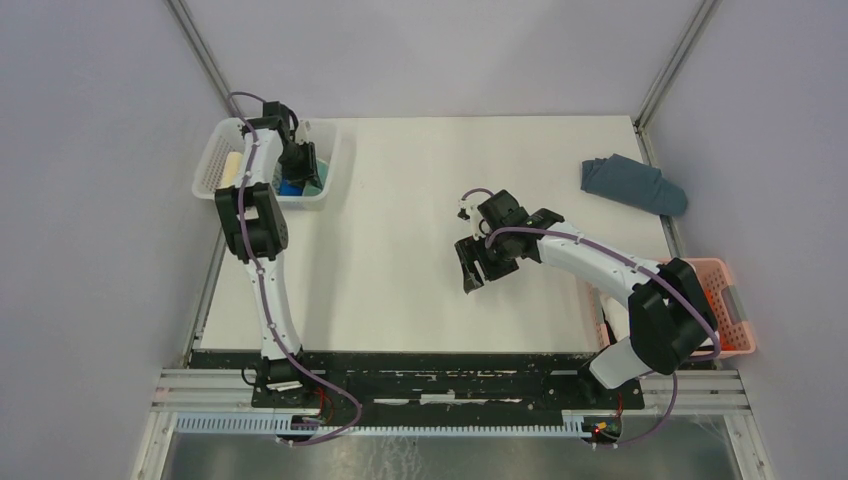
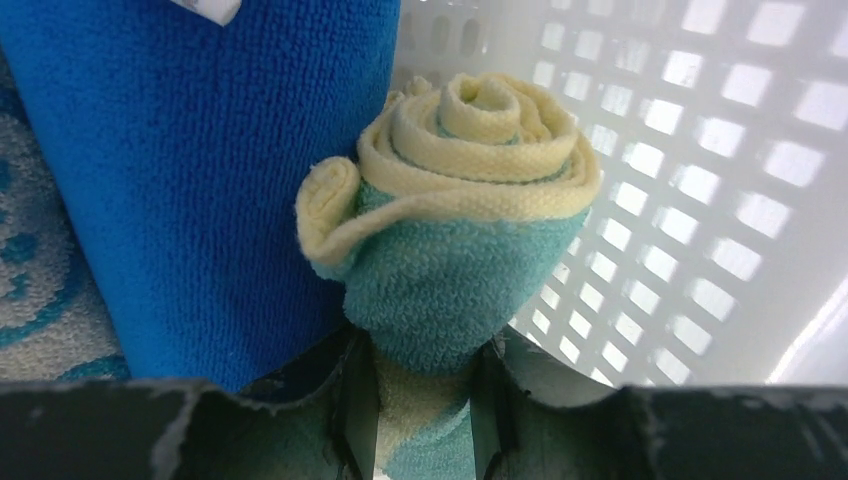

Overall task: Roll the towels
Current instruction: Place the towel in the bin.

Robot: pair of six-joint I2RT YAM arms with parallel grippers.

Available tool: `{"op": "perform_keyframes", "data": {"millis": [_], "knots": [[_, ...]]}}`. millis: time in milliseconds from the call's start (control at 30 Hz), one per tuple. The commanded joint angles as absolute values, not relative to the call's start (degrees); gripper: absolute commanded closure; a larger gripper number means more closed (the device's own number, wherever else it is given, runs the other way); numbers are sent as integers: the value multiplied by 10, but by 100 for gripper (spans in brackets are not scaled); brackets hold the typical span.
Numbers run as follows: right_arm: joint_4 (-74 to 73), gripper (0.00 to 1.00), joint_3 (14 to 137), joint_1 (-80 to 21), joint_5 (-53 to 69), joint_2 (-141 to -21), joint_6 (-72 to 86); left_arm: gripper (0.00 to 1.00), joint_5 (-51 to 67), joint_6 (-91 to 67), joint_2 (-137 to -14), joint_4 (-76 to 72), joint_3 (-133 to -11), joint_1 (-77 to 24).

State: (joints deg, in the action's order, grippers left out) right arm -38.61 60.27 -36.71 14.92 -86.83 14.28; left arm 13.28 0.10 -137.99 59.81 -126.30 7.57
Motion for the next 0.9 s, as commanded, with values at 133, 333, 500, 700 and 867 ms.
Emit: {"op": "perform_keyframes", "data": {"millis": [133,333,500,700,867], "knots": [[-372,26,617,-366,147,-882,158,68,-39,20,-1405,606,-1251,57],[-361,25,612,-366,150,-884,166,60,-83,-3,-1419,604,-1235,42],[-360,25,611,-366,142,-876,166,47,-77,-16,-1395,603,-1227,33],[-351,24,605,-366,139,-869,168,33,-52,-25,-1348,603,-1216,32],[-344,24,600,-366,140,-860,169,33,-22,-29,-1314,607,-1226,32]]}}
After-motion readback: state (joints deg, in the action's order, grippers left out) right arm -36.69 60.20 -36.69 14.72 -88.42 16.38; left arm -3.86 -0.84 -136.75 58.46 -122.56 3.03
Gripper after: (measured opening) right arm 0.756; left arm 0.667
